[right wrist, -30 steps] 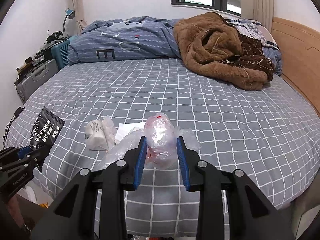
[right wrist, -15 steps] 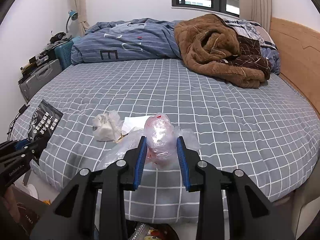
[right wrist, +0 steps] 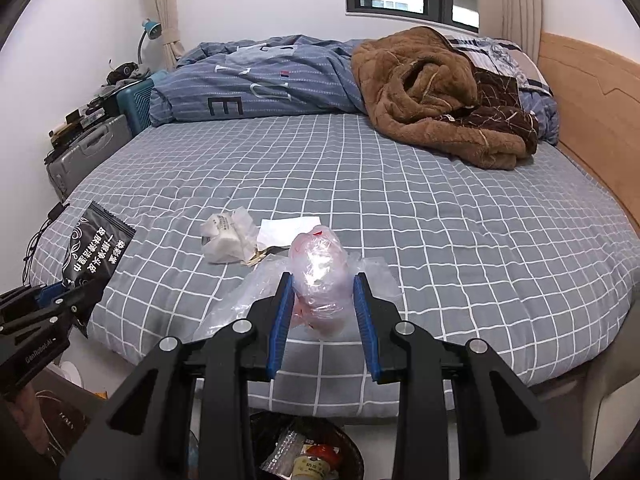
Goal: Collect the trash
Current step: 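Lift the black packet and plastic bag and carry them toward the bin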
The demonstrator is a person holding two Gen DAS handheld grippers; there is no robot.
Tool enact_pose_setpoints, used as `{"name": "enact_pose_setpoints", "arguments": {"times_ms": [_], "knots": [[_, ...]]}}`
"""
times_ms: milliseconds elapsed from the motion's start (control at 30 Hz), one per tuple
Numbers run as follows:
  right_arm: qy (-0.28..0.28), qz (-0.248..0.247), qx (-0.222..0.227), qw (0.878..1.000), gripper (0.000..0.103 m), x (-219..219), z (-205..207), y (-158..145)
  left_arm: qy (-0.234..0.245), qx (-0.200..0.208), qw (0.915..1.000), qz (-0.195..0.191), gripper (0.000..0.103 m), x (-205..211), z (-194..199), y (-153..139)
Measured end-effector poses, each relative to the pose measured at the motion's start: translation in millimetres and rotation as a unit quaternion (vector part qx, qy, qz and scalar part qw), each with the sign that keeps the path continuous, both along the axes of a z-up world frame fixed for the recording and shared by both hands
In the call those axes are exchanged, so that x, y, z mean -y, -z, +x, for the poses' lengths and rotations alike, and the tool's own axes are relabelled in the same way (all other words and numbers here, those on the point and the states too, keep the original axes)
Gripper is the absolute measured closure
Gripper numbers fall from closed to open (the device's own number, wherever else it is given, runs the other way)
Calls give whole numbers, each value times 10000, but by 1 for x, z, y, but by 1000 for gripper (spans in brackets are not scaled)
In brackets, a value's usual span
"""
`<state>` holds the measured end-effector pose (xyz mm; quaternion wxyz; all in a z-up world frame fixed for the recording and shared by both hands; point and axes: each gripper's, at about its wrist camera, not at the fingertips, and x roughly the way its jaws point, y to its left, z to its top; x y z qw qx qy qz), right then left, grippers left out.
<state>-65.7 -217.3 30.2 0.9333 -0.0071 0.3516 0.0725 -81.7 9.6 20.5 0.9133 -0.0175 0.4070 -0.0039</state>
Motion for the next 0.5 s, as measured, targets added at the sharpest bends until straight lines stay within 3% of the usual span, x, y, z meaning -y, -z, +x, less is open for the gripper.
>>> {"name": "enact_pose_setpoints", "arguments": {"times_ms": [500], "knots": [[11, 16, -66, 10000, 73, 0, -32, -5, -84, -56, 9999, -140, 76, -4, -30, -4]]}}
